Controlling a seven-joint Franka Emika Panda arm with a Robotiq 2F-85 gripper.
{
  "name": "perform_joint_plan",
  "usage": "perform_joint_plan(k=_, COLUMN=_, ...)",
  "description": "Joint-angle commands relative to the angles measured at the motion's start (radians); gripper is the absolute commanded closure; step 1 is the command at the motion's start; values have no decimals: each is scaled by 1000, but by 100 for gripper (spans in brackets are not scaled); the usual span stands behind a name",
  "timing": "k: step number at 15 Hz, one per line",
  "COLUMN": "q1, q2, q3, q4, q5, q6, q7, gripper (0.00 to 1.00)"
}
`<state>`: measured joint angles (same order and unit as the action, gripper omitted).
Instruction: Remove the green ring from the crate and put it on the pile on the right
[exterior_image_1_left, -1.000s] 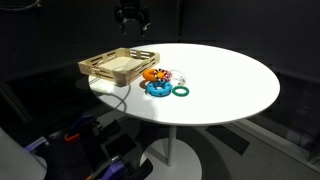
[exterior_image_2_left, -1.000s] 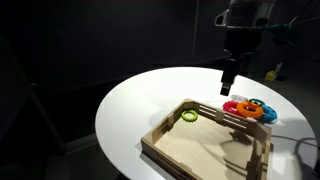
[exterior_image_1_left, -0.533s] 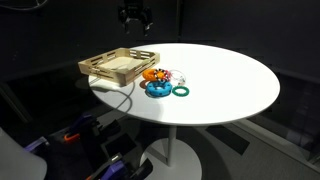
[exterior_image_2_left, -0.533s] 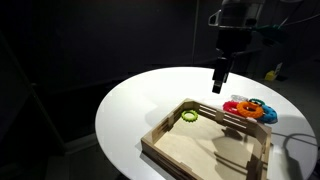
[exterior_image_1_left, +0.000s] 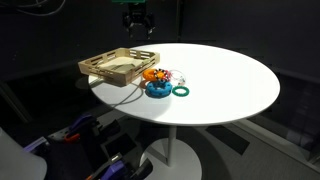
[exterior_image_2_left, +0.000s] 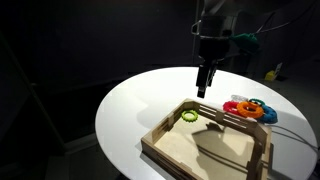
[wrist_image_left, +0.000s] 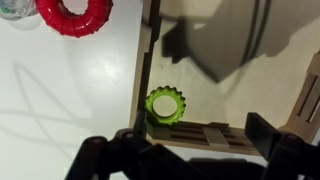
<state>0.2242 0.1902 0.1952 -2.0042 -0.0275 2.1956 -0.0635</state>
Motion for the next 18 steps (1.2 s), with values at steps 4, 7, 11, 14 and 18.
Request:
perform_joint_plan(k=4, q1=22, q2=102, q3=-2, q4=53, q5=-44, q6=21, q7=40, gripper=0)
perform_joint_plan(k=7, q1=20, q2=120, q3=-2, q4=46, q5=-21, q6=48, q7=59, gripper=0)
perform_joint_plan(k=11, q1=18, q2=120, q3=1, q4=27, q5=-23, q6=62, q7=60, gripper=0)
perform_joint_plan(k=14, q1=18, q2=124, q3=1, q4=26, q5=-23, q6=64, q7=62, gripper=0)
perform_joint_plan(k=18, q1=23, q2=143, q3=-1, q4=34, q5=-34, q6=70, q7=66, gripper=0)
